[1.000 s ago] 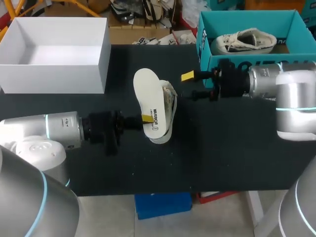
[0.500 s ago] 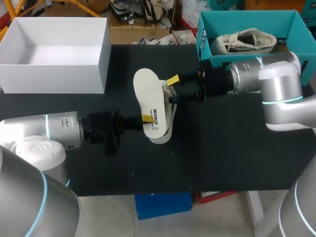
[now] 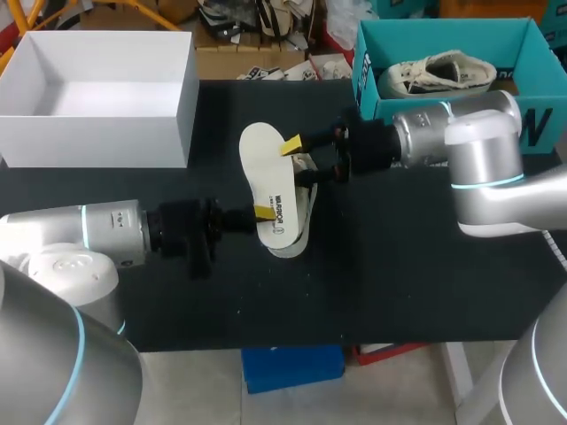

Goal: Take the shoe out of the shoebox, open the shoe tongue, remove and reinsert the insole, then place the shoe into the shoebox

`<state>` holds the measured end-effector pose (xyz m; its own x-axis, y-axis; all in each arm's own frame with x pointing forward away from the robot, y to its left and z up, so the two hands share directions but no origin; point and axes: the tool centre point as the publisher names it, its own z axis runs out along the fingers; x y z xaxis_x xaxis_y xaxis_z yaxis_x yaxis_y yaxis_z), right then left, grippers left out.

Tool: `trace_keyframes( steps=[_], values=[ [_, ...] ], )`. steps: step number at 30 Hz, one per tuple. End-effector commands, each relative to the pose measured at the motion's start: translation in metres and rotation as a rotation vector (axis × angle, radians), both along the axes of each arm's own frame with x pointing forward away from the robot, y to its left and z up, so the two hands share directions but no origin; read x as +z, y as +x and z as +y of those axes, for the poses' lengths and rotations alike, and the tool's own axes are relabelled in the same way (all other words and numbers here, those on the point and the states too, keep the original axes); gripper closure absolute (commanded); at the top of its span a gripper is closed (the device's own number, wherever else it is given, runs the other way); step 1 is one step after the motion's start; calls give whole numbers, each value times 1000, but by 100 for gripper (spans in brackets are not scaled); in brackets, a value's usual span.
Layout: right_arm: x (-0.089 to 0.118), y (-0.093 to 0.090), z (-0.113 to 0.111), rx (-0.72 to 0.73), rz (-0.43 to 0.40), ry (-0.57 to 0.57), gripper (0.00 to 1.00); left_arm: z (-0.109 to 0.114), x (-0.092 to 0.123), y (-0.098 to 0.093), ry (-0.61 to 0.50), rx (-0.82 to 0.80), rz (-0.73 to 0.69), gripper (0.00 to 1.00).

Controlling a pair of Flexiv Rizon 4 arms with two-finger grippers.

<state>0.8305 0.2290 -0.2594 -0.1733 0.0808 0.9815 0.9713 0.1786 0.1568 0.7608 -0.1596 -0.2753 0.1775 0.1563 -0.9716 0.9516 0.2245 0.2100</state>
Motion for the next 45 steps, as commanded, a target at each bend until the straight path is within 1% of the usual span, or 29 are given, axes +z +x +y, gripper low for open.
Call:
trace_keyframes(
  steps=[1, 3, 4, 5, 6, 7, 8, 9, 25, 26, 29, 31, 33, 34, 36, 38, 39, 41, 42, 43, 45],
  values=[
    [-1, 1, 8, 2, 1, -2, 0, -2, 0, -1, 4, 5, -1, 100],
    [-1, 0, 10, 4, 3, -3, 2, -2, 0, -1, 4, 5, -1, 100],
    [-1, 0, 10, 5, 6, -4, 16, -2, 0, -1, 4, 5, -1, 100],
    [-2, 0, 10, 4, 9, -6, 22, -2, 0, -1, 4, 5, -1, 100],
    [-3, -1, 11, 4, 15, -11, 51, -2, 0, -1, 4, 5, -1, 100],
    [-5, -2, 11, 6, 25, -17, 61, -2, 0, -1, 4, 5, -1, 100],
    [-7, -3, 11, 7, 36, -19, 76, -2, 0, -1, 4, 5, -1, 100],
    [-7, -3, 11, 7, 36, -19, 100, -2, 0, -1, 4, 5, -1, 100],
    [-7, -3, 11, 7, 36, -19, 100, -2, 0, -1, 4, 5, -1, 100],
    [-7, -3, 11, 7, 36, -19, 100, -1, 1, 1, 21, -21, 9, 0],
    [-7, -3, 11, 7, 36, -19, 100, 0, 6, -2, 122, -3, 16, 0],
    [-7, -3, 11, 7, 36, -19, 100, 5, 13, -4, 211, 8, 62, 0],
    [-7, -3, 11, 7, 36, -19, 100, 13, 21, -6, 359, 10, 118, 0],
    [-7, -3, 11, 7, 36, -19, 100, 15, 23, -7, 404, 6, 125, 0],
    [-7, -3, 11, 7, 36, -19, 100, 23, 32, -9, 580, 5, 132, 0],
    [-7, -3, 11, 7, 36, -19, 100, 28, 40, -12, 677, -6, 131, 0],
    [-7, -3, 11, 7, 36, -19, 100, 30, 44, -15, 771, -17, 127, 0],
    [-7, -3, 11, 7, 36, -19, 100, 32, 48, -18, 830, -38, 143, 0],
    [-7, -3, 11, 7, 36, -19, 100, 33, 50, -19, 929, -36, 123, 0],
    [-7, -3, 11, 7, 36, -19, 100, 33, 51, -19, 971, -28, 111, 0],
    [-7, -3, 11, 7, 36, -19, 100, 33, 54, -21, 1110, -12, 75, 0]
  ],
)
